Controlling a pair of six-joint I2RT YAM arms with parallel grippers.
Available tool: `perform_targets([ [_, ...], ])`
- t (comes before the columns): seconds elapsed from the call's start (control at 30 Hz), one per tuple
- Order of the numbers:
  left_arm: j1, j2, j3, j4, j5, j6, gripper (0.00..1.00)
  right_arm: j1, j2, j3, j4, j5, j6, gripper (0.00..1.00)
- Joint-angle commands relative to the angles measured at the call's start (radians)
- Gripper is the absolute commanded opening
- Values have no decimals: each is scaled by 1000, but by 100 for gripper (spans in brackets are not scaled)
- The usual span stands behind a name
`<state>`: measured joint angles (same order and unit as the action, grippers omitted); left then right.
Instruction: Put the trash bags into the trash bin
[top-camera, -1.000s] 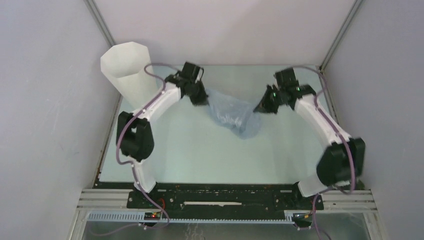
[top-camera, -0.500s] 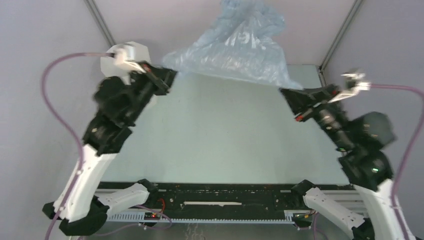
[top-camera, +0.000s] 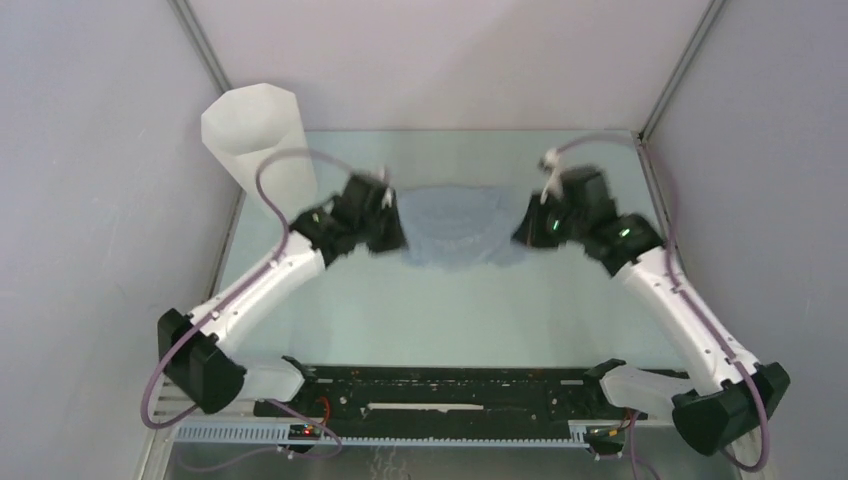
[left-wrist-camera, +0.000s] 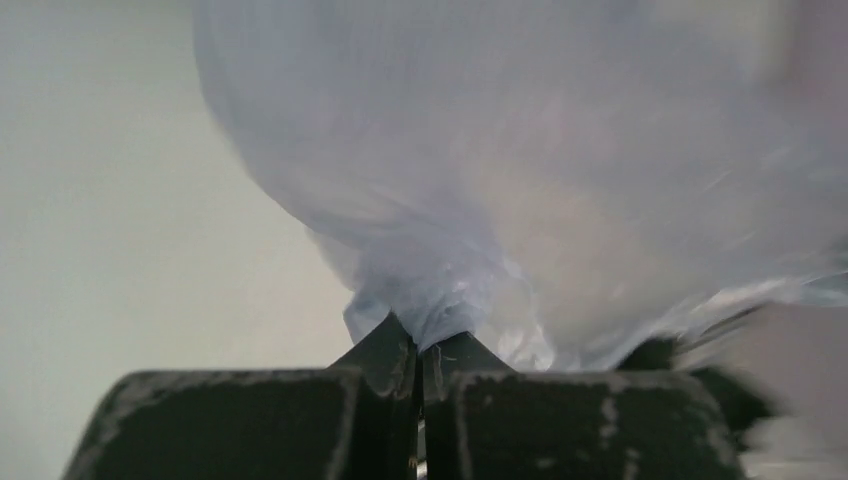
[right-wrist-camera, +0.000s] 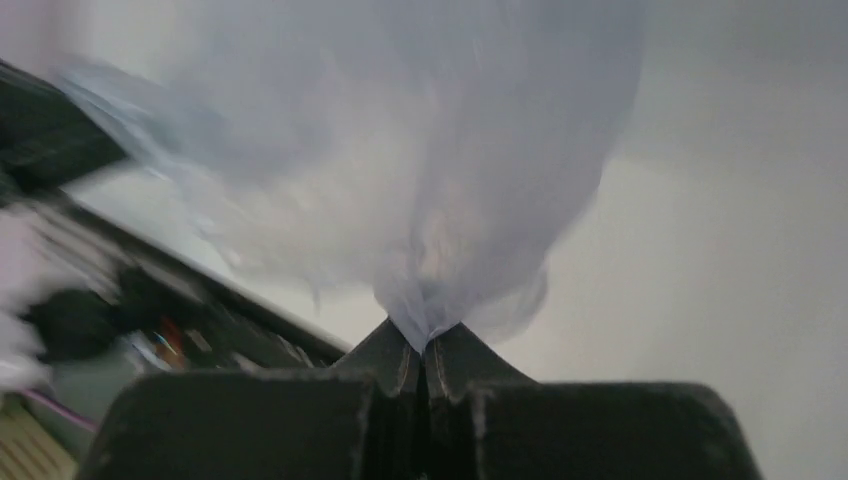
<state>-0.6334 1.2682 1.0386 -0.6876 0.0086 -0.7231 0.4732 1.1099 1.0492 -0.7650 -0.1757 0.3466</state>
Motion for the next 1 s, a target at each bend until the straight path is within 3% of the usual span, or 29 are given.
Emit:
perform_targets([
  [0.0, 74, 145, 740, -43, 36, 69, 0, -122, 115, 558, 9, -81, 20, 0],
  [0.13, 71, 372, 1494, -219, 26, 125, 0, -118, 279, 1197, -176, -83, -7, 0],
  [0.2, 34, 368, 1578, -186, -2, 174, 0, -56, 252, 1241, -134, -38, -51, 0],
  [0.27, -21, 248, 1366, -99, -114, 254, 0, -6, 141, 1040, 4, 30, -87, 0],
  [0.37, -20, -8, 761, 68, -213, 212, 0, -19, -43, 576, 175, 80, -51, 0],
  [0.5, 53, -88, 140, 47, -145, 92, 0, -70, -130, 76, 192, -11, 5, 0],
  [0.6, 19, -109, -167, 52, -113, 50, 0, -46, -83, -149, 108, -65, -1, 0],
  [0.7, -23, -187, -288, 65, -72, 23, 0, -13, -88, -182, 20, -70, -3, 0],
  [0.77, -22, -239, -228, 61, -62, 40, 0, -12, -131, -103, 10, -75, 2, 0],
  [0.83, -6, -229, -39, 18, -78, 101, 0, -30, -127, 90, 8, -68, 3, 0],
  [0.97, 55, -21, 641, -165, -111, 225, 0, -73, 61, 602, -111, -24, -40, 0],
])
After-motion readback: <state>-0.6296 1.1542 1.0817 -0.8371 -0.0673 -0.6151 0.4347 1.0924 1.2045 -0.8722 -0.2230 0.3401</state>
